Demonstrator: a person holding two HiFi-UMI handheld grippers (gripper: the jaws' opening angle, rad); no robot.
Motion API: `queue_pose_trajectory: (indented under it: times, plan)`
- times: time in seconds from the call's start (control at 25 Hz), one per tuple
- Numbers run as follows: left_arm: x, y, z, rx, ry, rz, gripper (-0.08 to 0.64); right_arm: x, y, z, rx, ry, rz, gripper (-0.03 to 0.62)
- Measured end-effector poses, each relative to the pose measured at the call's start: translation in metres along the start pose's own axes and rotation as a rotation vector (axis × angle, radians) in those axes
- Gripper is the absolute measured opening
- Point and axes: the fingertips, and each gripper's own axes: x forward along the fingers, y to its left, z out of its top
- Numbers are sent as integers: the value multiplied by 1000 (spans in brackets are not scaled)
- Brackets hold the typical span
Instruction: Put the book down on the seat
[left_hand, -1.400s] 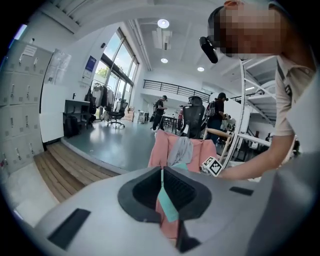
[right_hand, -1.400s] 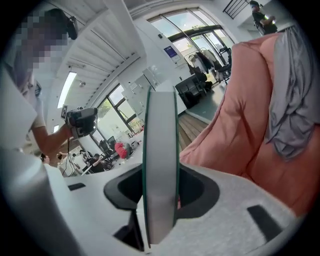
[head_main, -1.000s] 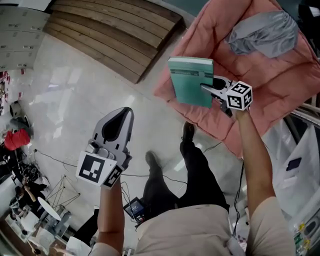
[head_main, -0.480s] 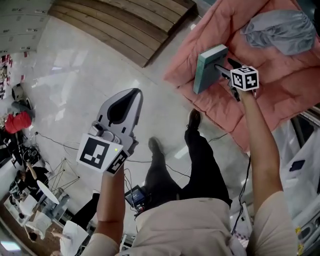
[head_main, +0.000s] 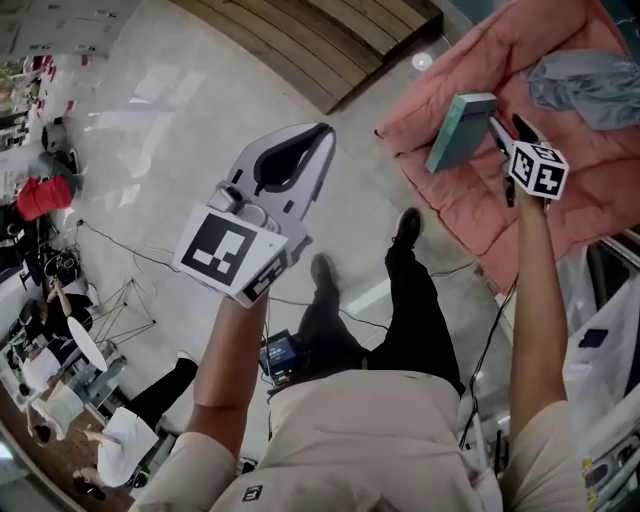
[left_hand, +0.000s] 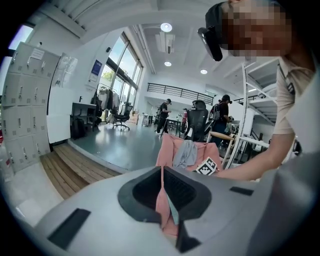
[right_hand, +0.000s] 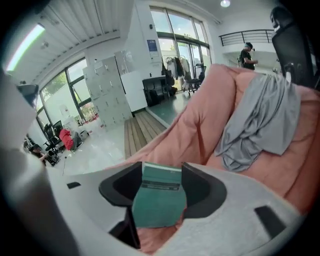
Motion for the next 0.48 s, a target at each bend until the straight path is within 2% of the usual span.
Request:
queue_pose_trajectory:
  times: [0.12,0.2,0.24,0.48]
  plan:
    - [-30,3,18,6,-31,1,20,-49,39,45,-21,-102,33,132]
    - [-52,3,30,8,-48,-2,20,-86,71,72,-29,-165,71,13]
    - [-65,2,35,11,-56,-5,20,-105,88,84,-33,-192,91,-9]
    - [-139,-5,71,55,-145,-32,20,-212,193,140,-115,-305,194,-9]
